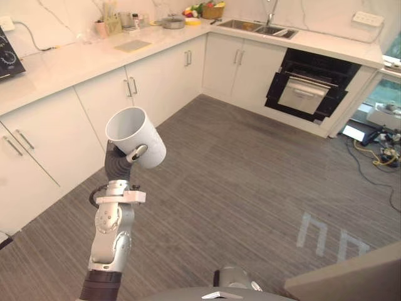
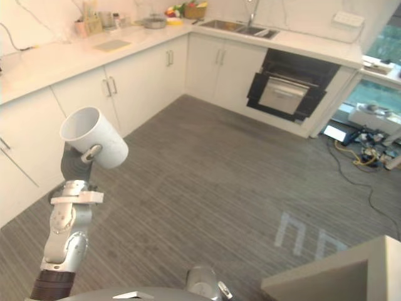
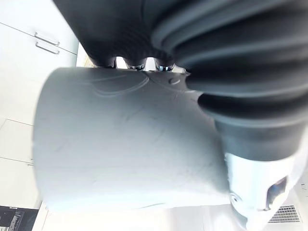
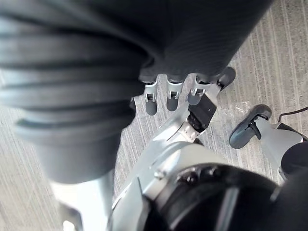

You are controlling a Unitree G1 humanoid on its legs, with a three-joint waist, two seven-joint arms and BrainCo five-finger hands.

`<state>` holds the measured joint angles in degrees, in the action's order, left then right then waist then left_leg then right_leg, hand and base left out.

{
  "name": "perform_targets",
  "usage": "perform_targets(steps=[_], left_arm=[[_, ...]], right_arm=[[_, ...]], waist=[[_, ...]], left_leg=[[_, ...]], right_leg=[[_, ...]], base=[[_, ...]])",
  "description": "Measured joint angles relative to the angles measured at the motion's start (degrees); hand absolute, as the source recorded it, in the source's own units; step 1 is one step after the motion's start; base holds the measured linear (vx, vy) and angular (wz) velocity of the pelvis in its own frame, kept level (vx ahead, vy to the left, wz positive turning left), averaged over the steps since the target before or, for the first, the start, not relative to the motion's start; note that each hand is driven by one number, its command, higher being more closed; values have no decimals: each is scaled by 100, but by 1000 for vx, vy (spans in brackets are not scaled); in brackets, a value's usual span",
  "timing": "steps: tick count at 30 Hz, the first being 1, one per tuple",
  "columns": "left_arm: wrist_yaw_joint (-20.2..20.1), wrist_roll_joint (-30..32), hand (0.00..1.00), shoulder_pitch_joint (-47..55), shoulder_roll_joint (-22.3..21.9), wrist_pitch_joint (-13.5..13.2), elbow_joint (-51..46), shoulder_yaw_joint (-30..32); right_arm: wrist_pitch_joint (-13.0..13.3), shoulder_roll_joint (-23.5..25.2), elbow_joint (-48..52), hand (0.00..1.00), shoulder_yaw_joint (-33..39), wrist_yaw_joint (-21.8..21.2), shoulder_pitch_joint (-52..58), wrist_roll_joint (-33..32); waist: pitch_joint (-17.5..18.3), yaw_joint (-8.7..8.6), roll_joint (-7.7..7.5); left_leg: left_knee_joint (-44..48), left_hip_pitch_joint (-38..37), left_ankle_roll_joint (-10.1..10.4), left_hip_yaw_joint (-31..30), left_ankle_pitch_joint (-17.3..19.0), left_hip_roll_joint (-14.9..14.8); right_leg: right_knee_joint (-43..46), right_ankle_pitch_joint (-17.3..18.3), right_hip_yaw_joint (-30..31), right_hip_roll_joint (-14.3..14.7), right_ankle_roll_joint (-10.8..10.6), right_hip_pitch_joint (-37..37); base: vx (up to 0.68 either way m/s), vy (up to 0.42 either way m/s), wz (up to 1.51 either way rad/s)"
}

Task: Walk over to the sink, pick up the cup, carry it to the dishwasher, place the cup inside the dishwasher, then close the dishwasher door

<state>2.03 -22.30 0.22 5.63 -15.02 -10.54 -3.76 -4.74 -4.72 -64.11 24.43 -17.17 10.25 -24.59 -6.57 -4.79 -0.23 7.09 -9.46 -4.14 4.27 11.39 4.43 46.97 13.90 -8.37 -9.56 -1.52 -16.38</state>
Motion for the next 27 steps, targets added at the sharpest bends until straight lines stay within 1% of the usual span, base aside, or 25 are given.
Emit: perform_targets(steps=[1,2,4,5,6,7,8,9,10,11,12,13,14,15,16,17,18,19,21,22,23,24,25,26,27], left_arm=[[0,-1,100,-81,4,41,6,-74],[-9,-1,100,-141,4,61,10,-130],[-155,-6,100,-242,-2,83,9,-249],[-185,-5,100,-249,-1,84,9,-266],[-277,-5,100,-249,-3,85,-5,-259],[-308,-5,100,-247,-4,85,-24,-258],[-383,-5,100,-214,0,85,-64,-251],[-383,-6,100,-80,-46,115,-81,-252],[-378,-7,100,-35,-79,156,-90,-285],[-365,-14,100,5,-124,243,-126,-386],[-364,-18,100,-20,-220,280,-127,-426],[-368,-26,100,-32,-297,281,-127,-427],[-370,-58,100,-46,-427,282,-129,-425],[-371,-68,100,-44,-475,282,-132,-415],[-373,-68,100,-43,-464,281,-136,-412],[-376,-72,100,-46,-414,278,-143,-401],[-376,-112,100,-42,-387,278,-210,-347],[-377,-118,100,-44,-388,276,-253,-300],[-386,-120,100,-29,-389,268,-290,-218],[-401,-119,100,58,-391,254,-296,-205],[-410,-118,100,155,-398,254,-339,-209],[-409,-114,100,278,-400,225,-420,-208],[-410,-113,100,369,-399,166,-422,-205],[-406,-113,100,479,-396,94,-423,-186],[-407,-114,100,550,-375,36,-445,-105]], right_arm=[[6,69,1,0,137,1,19,-7],[21,111,11,0,228,-3,57,-56],[95,114,17,0,346,-9,183,-30],[95,136,16,0,340,-9,258,-25],[65,218,21,0,325,-13,440,21],[41,254,21,0,266,-15,532,26],[-67,329,23,0,260,-18,678,27],[-134,316,33,0,266,-13,755,27],[-179,295,31,0,274,-60,761,28],[-221,189,45,0,274,-38,762,26],[-241,134,137,0,269,-22,763,27],[-242,108,220,0,268,-19,761,27],[-177,58,314,0,261,-44,763,34],[-98,50,329,0,262,-6,777,25],[-40,44,331,0,258,-2,785,21],[75,17,337,0,257,1,756,11],[170,-38,354,0,213,-6,674,8],[218,-64,385,0,134,-15,581,8],[303,-65,535,0,-70,-94,340,10],[330,-60,596,0,-188,-135,191,10],[330,-50,646,0,-195,-147,104,10],[323,-50,641,0,-209,-144,16,18],[311,-45,628,0,-287,-135,6,25],[270,-44,587,0,-349,-117,30,27],[213,-14,497,0,-382,-89,31,20]], waist=[[-18,-21,21],[-38,-58,70],[-109,-68,215],[-117,-68,217],[-110,-67,204],[-82,-59,174],[13,-54,156],[186,-75,316],[203,-74,399],[207,-93,468],[188,-113,513],[161,-123,542],[100,-107,602],[14,-22,561],[-17,24,506],[-20,130,432],[-6,217,438],[-8,252,453],[-30,347,410],[-38,388,319],[-33,419,304],[-50,465,336],[-56,520,325],[-51,584,268],[-1,650,117]], left_leg=[[9,-52,65,-63,71,-22],[99,-71,102,-110,193,-90],[437,-215,182,-214,667,-364],[501,-310,236,-242,797,-424],[620,-516,345,-281,1075,-565],[653,-607,376,-285,1195,-611],[634,-863,444,-282,1400,-750],[739,-1017,490,-254,1426,-999],[1064,-925,481,-255,1368,-1110],[1919,-597,639,-274,1005,-1257],[3008,-101,1139,-285,361,-1436],[3631,198,1301,-278,-83,-1580],[4852,761,1165,-143,-348,-1891],[5598,1117,929,39,-218,-2060],[5740,1287,866,86,-121,-2064],[5575,1592,793,190,93,-1940],[4994,1863,751,351,292,-1784],[4632,1984,731,440,368,-1726],[3337,2256,683,644,438,-1488],[2058,2264,649,547,167,-1172],[1074,2283,700,176,-190,-958],[437,2455,778,-354,-531,-865],[318,2535,833,-521,-735,-875],[368,2479,931,-495,-1142,-866],[476,2335,778,-285,-1523,-766]], right_leg=[[-799,-10,23,66,-23,-112],[-1453,-151,82,156,-22,-157],[-2851,-858,451,359,-53,-191],[-2996,-987,498,354,-48,-191],[-3096,-1190,554,337,-50,-190],[-3064,-1241,547,315,-56,-181],[-2795,-1451,399,316,-180,-231],[-2339,-1516,247,504,-153,-310],[-2102,-1286,219,595,-82,-355],[-1998,-1058,144,705,-1,-256],[-2116,-875,133,841,81,-19],[-2259,-826,128,920,134,161],[-2641,-777,99,1128,245,648],[-3037,-745,124,1269,355,1221],[-3198,-736,130,1283,378,1478],[-3488,-702,222,1285,418,1867],[-3765,-705,376,1276,414,2135],[-3860,-707,455,1275,410,2247],[-4093,-670,677,1191,347,2525],[-4184,-597,806,1060,255,2642],[-4233,-523,894,1002,201,2695],[-4222,-365,1000,1002,142,2754],[-4151,-204,1076,986,101,2831],[-4035,-3,1160,930,19,2923],[-3825,270,1262,756,-102,2972]], base=[[-209,-81,27],[-241,-103,30],[-61,-120,23],[338,-219,18],[442,-228,14],[661,-364,13],[723,-342,4],[756,-366,-2],[741,-307,-14],[628,-321,-13],[601,-289,-9],[530,-250,-3],[413,-182,-18],[314,-156,-26],[101,-103,-39],[-4,-61,-51],[-40,-38,-55],[-100,10,-63],[-40,51,-52],[202,95,-44],[421,171,-50],[427,209,-41],[443,251,-43],[452,282,-44],[408,249,-39]])
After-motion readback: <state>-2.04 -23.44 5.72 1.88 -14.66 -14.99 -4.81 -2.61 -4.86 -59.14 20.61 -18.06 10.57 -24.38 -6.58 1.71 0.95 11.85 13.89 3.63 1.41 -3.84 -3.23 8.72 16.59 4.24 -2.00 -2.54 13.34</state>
